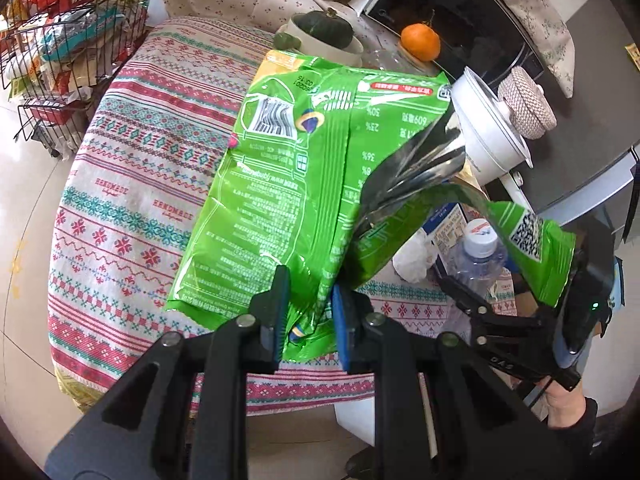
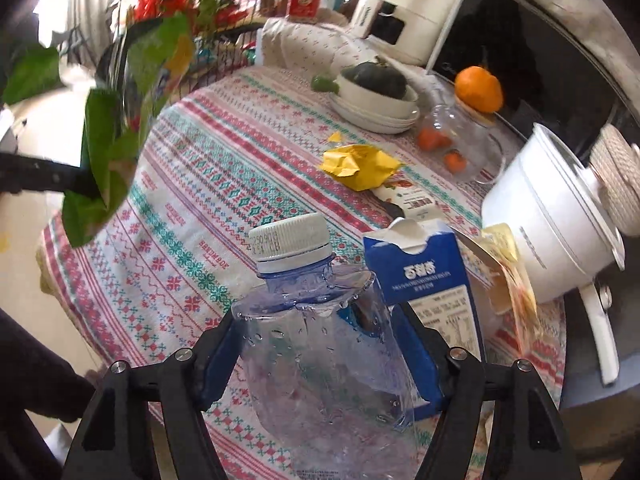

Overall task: Collect trash
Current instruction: 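Grasp the clear plastic water bottle with the right gripper while the left holds the bag, then drop the green bag and water bottle into the white bin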

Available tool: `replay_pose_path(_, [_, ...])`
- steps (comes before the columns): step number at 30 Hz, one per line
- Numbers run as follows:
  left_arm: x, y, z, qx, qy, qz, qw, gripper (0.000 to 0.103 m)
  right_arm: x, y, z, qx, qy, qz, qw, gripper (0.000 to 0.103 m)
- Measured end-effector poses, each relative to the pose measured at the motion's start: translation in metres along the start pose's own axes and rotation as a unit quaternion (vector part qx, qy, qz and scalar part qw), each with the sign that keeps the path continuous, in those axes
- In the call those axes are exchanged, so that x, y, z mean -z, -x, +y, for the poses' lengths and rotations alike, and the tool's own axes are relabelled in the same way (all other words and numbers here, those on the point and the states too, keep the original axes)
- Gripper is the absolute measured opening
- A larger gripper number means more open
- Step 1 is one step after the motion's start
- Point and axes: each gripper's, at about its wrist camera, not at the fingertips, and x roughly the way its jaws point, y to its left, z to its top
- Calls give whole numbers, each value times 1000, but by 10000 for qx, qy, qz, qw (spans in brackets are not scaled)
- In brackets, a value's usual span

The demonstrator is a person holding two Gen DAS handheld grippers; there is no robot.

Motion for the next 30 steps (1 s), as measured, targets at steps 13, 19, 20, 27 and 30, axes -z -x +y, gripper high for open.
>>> replay_pose_path(13, [56,-31,-98,559,-1468,833,9841,22,96,111,-52,71,-1658,-861,9824,73])
replay_pose_path(19, [102,-45,-149,695,-2357,1244,9613,22,135,137,-70,274,-2029,-896,9747,73])
replay_pose_path(20, [110,-49,-157,705,-2485,1334,9568,22,144,139,-72,281,-2100,-852,9736,73])
replay_pose_path(27, [168,-82,-206,603,-3310,1901,9223,22,202,144,-94,396,-2459,-657,9663,73])
replay_pose_path(30, [192,-98,-224,533,-3622,2103,9065,23,226,149,-104,416,-2661,-599,9612,73])
